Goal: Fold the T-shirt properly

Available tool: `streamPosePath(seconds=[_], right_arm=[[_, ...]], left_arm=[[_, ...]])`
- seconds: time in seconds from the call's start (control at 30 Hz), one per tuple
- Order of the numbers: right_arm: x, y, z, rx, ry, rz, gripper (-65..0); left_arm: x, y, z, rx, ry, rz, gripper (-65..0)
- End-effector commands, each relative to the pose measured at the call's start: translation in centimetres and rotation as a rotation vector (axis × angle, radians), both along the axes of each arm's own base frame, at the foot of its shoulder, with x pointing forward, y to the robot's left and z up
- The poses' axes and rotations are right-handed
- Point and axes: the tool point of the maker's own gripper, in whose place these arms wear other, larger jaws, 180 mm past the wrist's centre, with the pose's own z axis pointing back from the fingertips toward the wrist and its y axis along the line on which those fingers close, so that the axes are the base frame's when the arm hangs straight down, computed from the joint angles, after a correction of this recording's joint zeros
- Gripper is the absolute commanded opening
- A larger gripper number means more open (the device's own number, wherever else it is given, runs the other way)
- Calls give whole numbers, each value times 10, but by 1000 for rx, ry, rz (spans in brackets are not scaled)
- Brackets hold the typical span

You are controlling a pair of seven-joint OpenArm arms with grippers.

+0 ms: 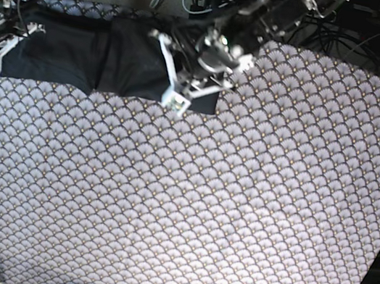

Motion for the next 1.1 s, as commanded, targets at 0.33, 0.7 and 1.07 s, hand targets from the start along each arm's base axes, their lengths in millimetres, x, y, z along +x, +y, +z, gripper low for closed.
streamPosePath(seconds=[0.33,0.7,1.07], right_arm=[[-16,-25,14,-245,128,57,-594],[-42,-69,35,-540,278,-17,-573],[-31,-47,22,-478,241,-30,-650]], left_arm=[[5,9,-7,15,4,24,-650],[5,7,-5,12,-1,18,-650],[7,6,-2,7,-8,19,-650]])
